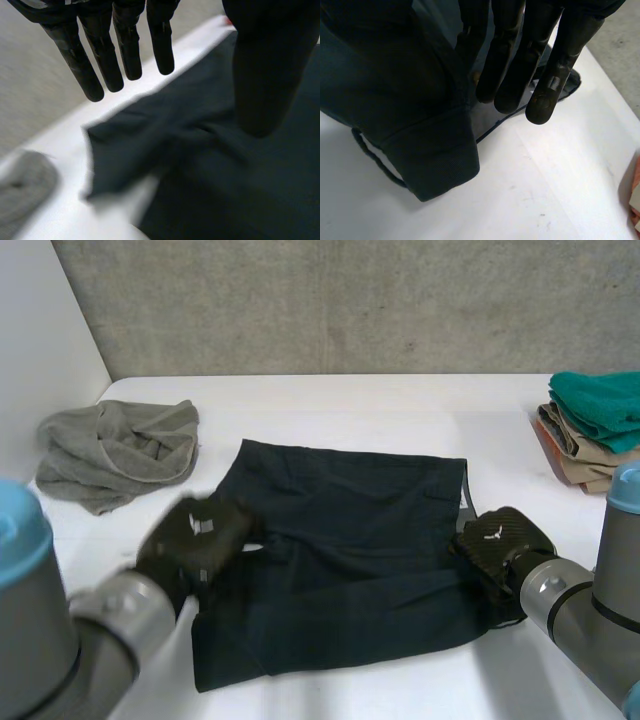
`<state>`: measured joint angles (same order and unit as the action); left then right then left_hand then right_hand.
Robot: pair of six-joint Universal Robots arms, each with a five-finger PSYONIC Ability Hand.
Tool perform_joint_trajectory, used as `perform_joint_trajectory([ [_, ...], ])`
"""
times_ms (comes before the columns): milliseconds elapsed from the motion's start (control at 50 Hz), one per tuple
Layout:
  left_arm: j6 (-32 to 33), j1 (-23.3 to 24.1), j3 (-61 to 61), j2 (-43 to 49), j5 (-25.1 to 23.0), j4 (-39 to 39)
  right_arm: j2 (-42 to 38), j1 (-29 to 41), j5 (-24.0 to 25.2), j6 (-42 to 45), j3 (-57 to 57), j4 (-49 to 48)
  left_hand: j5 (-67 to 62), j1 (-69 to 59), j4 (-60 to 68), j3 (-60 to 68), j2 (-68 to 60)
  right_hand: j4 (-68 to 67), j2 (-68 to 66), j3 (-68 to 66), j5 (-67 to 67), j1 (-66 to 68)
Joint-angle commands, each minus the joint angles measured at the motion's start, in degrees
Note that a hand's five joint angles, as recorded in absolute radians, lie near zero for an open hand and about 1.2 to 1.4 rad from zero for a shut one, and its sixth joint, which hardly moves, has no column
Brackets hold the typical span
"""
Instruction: Fold the laundry.
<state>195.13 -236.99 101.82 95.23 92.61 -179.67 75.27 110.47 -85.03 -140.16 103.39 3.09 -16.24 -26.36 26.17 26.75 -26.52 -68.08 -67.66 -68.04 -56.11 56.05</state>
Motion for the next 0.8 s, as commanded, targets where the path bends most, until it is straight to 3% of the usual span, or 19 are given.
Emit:
perform_joint_trajectory([
  [20,-4.76,4.17,9.09,-2.50,-1.56,10.39,-0.12,-0.08,-0.57,-1.87,-0.30,-3.70,-4.16,-4.04,4.23,3.65,-3.88,-11.92,-12.34,-11.96,-13.89,23.95],
  [260,-4.67,4.08,11.03,4.52,-0.06,0.73,-0.21,0.00,-0.57,-1.87,0.32,-3.52,-5.16,-5.04,5.23,4.65,-4.88,-11.92,-12.34,-11.96,-13.89,23.95],
  [340,-4.41,4.17,10.42,6.81,1.43,-0.50,0.14,0.00,-0.84,-1.87,0.41,-3.44,-31.17,-31.05,31.24,30.66,-30.89,-11.92,-12.34,-11.96,-13.89,23.95],
  [360,-4.32,4.35,10.07,6.99,1.78,-1.38,0.49,-0.08,-0.84,-1.87,0.58,-3.35,-46.06,-45.94,46.14,45.55,-45.78,-11.92,-12.34,-11.96,-13.89,23.95],
  [400,-3.97,4.61,9.98,6.73,1.87,-2.52,0.75,-0.08,-0.84,-1.79,0.76,-3.26,-53.73,-53.60,53.80,53.22,-53.45,-11.92,-12.34,-11.96,-13.89,23.95],
  [640,2.71,4.70,11.21,3.83,2.75,-3.49,7.61,-0.17,0.30,-0.47,1.99,5.87,-53.76,-53.64,53.83,53.25,-53.48,-11.92,-12.34,-11.96,-13.89,23.95],
  [800,3.15,4.52,11.30,-1.18,2.49,-3.93,8.58,-0.08,0.22,0.15,2.96,5.35,-53.76,-53.64,53.83,53.25,-53.48,-11.92,-12.34,-11.96,-13.89,23.95],
])
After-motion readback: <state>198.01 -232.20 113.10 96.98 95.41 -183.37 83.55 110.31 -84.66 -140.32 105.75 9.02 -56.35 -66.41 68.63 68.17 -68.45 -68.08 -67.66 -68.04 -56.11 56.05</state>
